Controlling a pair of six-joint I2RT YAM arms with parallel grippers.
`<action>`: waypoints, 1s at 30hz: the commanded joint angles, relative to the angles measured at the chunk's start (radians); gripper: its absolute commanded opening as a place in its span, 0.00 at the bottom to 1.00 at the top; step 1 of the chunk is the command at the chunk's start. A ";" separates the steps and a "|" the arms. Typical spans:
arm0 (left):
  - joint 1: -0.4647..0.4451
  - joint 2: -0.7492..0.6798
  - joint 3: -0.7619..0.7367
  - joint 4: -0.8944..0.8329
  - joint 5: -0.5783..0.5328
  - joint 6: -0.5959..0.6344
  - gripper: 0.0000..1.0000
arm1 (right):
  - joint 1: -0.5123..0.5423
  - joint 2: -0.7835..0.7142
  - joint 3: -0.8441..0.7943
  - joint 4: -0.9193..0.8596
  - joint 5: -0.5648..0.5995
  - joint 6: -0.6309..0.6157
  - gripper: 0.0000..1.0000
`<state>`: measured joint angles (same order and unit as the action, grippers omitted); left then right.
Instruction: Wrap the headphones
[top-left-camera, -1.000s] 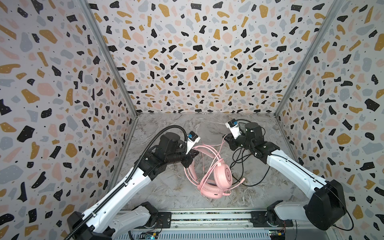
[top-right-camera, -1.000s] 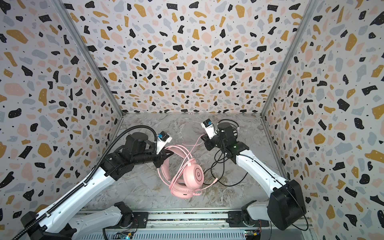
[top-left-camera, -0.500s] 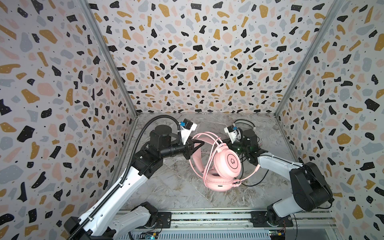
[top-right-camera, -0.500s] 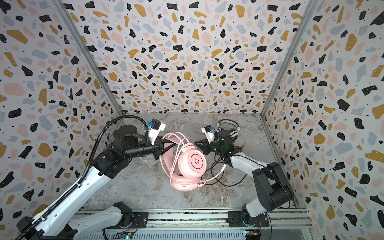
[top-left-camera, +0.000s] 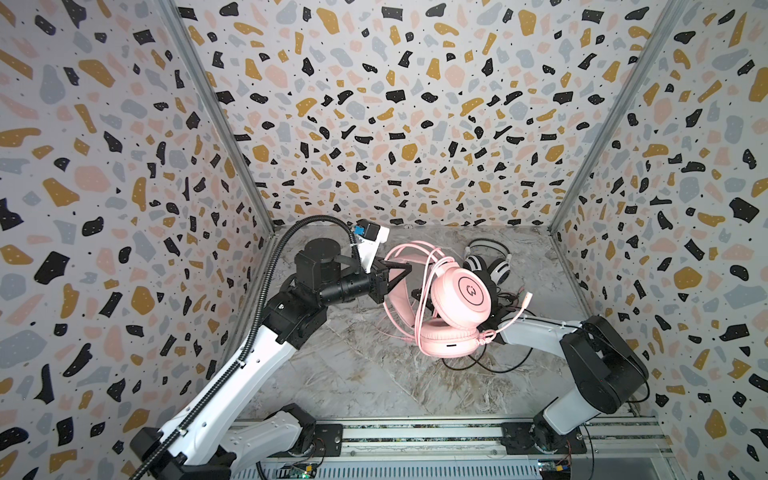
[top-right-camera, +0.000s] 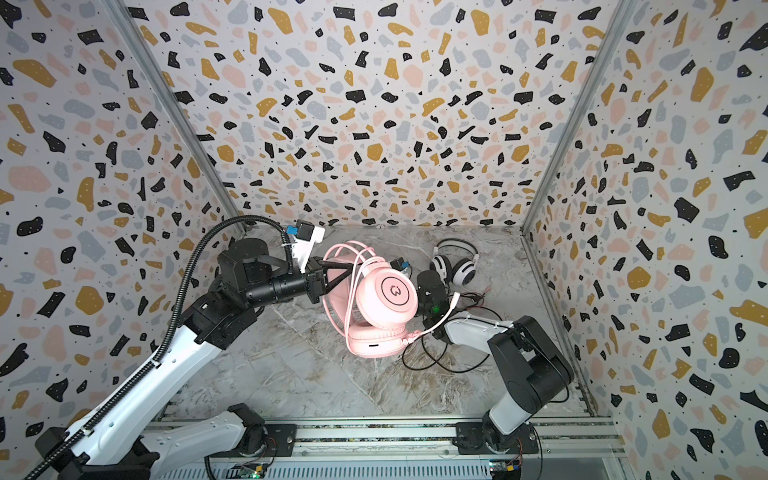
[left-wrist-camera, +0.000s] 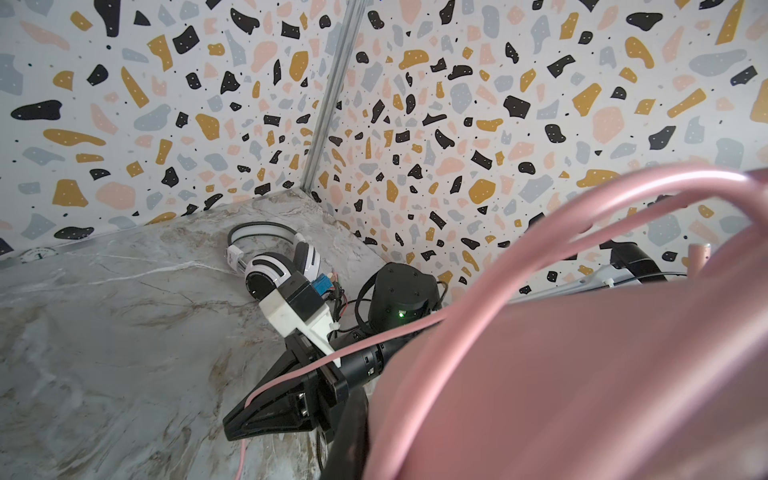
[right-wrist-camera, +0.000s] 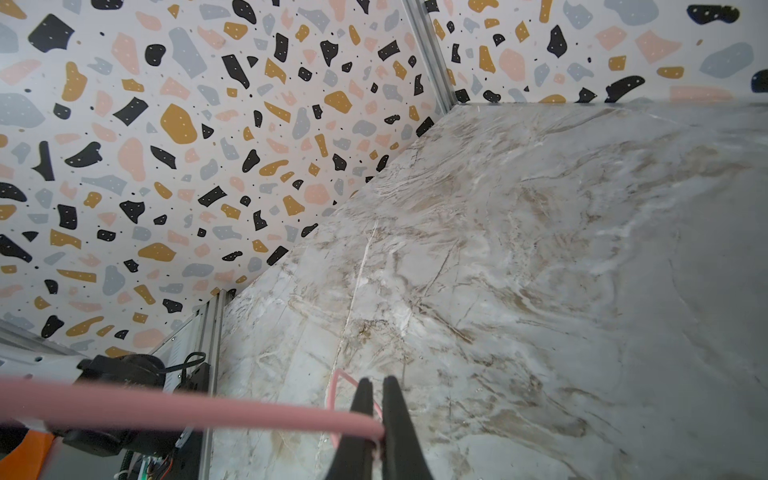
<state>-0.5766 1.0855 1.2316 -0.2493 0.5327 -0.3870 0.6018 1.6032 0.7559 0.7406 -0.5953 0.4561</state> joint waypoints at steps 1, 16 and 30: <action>0.001 -0.018 0.079 0.175 0.015 -0.077 0.00 | 0.030 0.015 -0.019 -0.015 0.155 0.091 0.02; 0.001 -0.019 0.127 0.163 -0.005 -0.125 0.00 | 0.115 0.088 -0.058 0.089 0.372 0.340 0.03; 0.034 -0.028 0.198 0.059 -0.227 -0.145 0.00 | 0.127 -0.103 -0.291 0.101 0.554 0.328 0.05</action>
<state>-0.5568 1.1076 1.3289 -0.3965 0.3431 -0.4644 0.7345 1.5379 0.5293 0.9237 -0.1028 0.7811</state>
